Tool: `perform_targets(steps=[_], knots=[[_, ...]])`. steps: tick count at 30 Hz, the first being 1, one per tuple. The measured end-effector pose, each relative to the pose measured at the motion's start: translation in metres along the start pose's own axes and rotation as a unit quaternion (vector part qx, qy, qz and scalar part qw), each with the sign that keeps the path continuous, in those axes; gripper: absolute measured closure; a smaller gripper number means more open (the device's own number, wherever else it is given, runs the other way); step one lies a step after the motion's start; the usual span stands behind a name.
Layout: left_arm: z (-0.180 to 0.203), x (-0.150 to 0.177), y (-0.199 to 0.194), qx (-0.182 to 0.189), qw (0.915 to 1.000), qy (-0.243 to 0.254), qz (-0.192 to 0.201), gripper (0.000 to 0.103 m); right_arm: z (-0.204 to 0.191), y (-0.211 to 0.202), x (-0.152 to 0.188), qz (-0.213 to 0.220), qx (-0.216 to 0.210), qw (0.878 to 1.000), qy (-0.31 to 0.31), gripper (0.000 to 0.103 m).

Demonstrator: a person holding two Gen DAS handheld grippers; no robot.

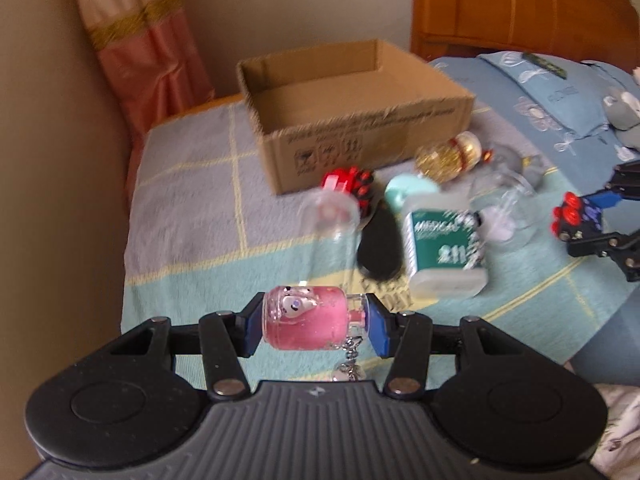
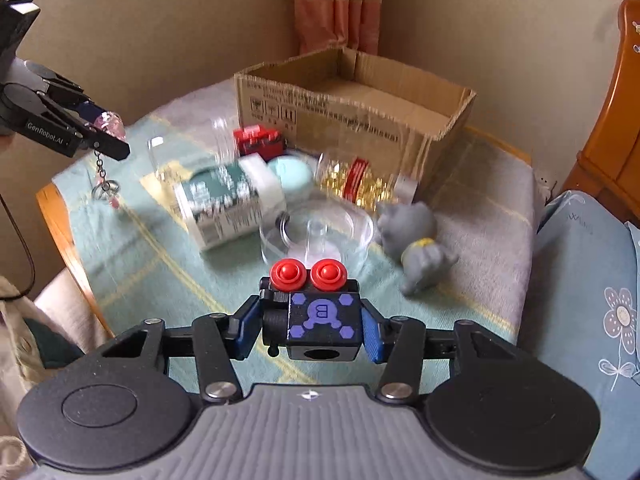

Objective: Organize rigid objects
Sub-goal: 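Close the left tool on the pink keychain while the right tool closes on the black cube, then carry both items into the cardboard box and open both tools to release them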

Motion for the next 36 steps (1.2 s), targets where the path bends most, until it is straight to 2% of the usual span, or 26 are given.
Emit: perform_targets(steps=[11,16,22,28,36], knots=[[0.006,-0.069,-0.016,0.032,0.9977,0.045,0.039,0.053,0.01,-0.015,-0.069,0.045,0.018,0.999,-0.019,0.047],[-0.001,-0.115,-0.003,0.028,0.9971,0.047,0.052,0.053,0.026,-0.014,-0.111,0.061,0.033,0.997,-0.018,0.047],[-0.01,-0.171,0.022,0.008,0.9964,0.043,0.072,0.053,0.048,0.004,-0.154,0.058,0.04,0.997,-0.005,0.047],[-0.017,-0.209,0.065,-0.002,0.9976,0.03,0.062,0.053,0.077,0.028,-0.187,0.046,0.047,0.997,0.033,0.047],[-0.016,-0.231,0.119,-0.001,0.9997,0.009,0.022,0.053,0.101,0.059,-0.215,0.02,0.055,0.997,0.05,0.047]])
Point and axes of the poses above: each gripper's, at about its wrist camera, not at the fingertips, and y roughly the way its jaws point, z to its right, x to its underside, the point moved 5 cm from there along y, roughly the way its jaws point, and after that the axes turned 8 degrees about -x, right-handed, at the moved point
